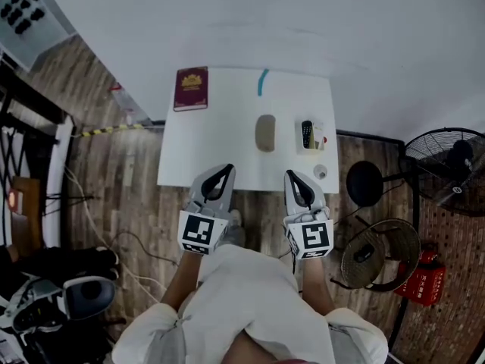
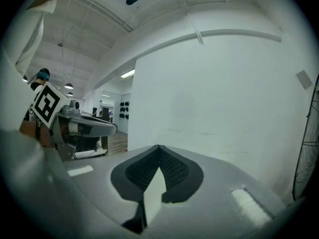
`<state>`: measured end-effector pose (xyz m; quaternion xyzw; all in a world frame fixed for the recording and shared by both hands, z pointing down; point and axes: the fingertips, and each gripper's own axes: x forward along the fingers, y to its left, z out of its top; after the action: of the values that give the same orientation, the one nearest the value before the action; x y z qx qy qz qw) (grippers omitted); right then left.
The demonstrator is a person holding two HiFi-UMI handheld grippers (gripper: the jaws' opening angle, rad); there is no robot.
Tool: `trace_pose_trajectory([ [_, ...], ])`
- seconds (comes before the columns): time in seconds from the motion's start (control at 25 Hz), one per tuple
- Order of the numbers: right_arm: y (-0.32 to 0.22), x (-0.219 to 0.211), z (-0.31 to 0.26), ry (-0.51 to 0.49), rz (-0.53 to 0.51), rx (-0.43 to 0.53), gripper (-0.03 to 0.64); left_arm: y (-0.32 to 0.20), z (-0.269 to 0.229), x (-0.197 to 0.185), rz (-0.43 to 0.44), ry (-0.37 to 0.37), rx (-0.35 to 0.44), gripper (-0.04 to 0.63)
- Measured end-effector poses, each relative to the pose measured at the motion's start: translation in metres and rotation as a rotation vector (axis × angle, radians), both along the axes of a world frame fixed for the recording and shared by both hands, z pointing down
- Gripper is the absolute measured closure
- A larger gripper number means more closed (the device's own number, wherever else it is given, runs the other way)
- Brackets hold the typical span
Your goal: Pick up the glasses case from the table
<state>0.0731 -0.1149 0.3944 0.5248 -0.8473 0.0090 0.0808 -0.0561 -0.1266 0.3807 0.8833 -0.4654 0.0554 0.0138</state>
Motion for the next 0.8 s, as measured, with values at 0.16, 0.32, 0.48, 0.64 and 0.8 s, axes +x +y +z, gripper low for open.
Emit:
trace_pose_trajectory([
  [0.16, -0.03, -0.004, 0.0, 0.004, 0.024, -0.005, 0.612, -0.033, 0.001, -0.003, 0.024, -0.004, -0.006, 0.577],
  [0.32, -0.057, -0.01, 0.001, 0.007, 0.044, -0.009, 0.612, -0.062, 0.002, -0.007, 0.046, -0.001, -0.014, 0.577],
  [0.48, -0.08, -0.015, 0.004, 0.016, 0.059, -0.025, 0.612, -0.087, 0.007, -0.009, 0.065, 0.001, -0.029, 0.577],
  [0.64, -0.1, -0.021, 0.007, 0.025, 0.071, -0.034, 0.612, -0.108, 0.013, -0.014, 0.076, 0.012, -0.045, 0.577],
  [0.8, -0.117, -0.025, 0.011, 0.041, 0.084, -0.046, 0.612, -0.124, 0.022, -0.015, 0.091, 0.017, -0.066, 0.577],
])
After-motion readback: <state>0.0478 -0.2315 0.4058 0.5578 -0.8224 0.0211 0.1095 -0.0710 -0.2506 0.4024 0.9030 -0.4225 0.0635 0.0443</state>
